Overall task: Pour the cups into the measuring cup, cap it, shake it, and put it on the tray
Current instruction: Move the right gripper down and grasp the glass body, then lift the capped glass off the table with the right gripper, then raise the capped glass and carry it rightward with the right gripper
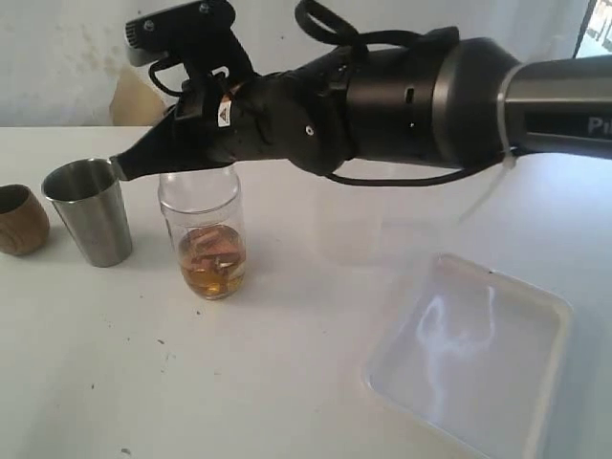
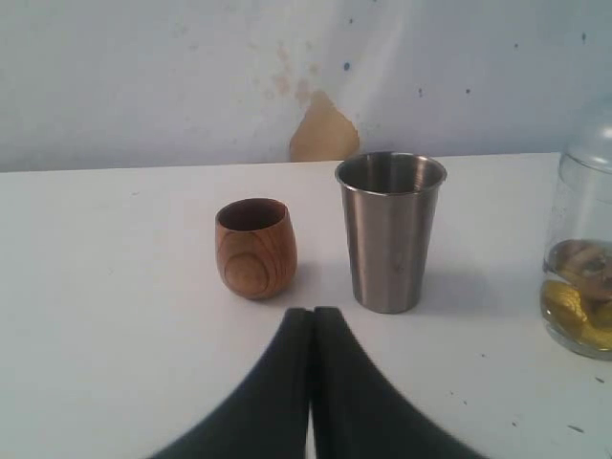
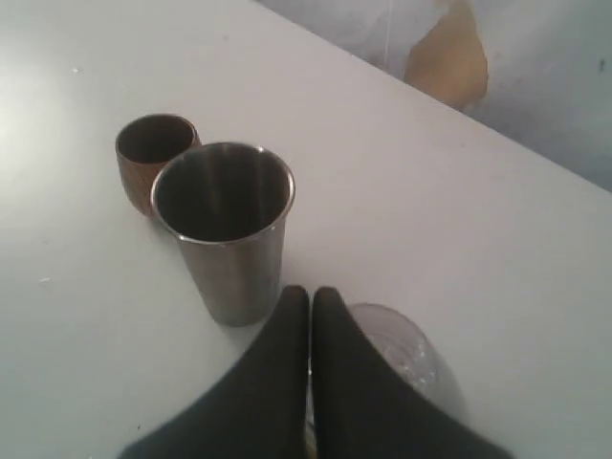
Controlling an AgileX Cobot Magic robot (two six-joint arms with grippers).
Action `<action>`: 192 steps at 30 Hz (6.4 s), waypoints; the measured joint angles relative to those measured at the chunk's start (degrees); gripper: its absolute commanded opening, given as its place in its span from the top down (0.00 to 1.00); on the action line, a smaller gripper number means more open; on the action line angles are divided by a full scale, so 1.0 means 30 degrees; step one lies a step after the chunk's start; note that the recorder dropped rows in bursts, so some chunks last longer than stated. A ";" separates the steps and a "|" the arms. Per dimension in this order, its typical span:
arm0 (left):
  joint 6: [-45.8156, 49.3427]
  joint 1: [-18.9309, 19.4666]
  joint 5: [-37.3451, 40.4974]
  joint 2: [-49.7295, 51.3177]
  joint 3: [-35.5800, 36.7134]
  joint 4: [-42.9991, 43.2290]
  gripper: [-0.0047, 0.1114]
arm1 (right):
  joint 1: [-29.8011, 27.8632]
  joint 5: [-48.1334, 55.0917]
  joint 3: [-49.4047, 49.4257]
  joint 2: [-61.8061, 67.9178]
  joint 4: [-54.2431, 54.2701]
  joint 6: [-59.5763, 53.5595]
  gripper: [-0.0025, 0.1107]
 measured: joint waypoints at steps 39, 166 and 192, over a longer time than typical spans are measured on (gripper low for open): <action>0.0000 0.0000 0.0000 0.0000 0.0000 0.0000 0.96 | 0.1236 -1.1690 1.0742 -0.2462 0.2495 -0.2593 0.06; 0.0000 0.0010 0.0000 0.0000 0.0000 0.0000 0.96 | 0.0767 -0.8001 0.5505 -0.4007 -0.2283 0.0554 0.98; 0.0000 0.0010 0.0000 0.0000 0.0000 0.0012 0.96 | 0.0239 -0.5927 0.5283 -0.6410 -0.2066 -0.0343 0.98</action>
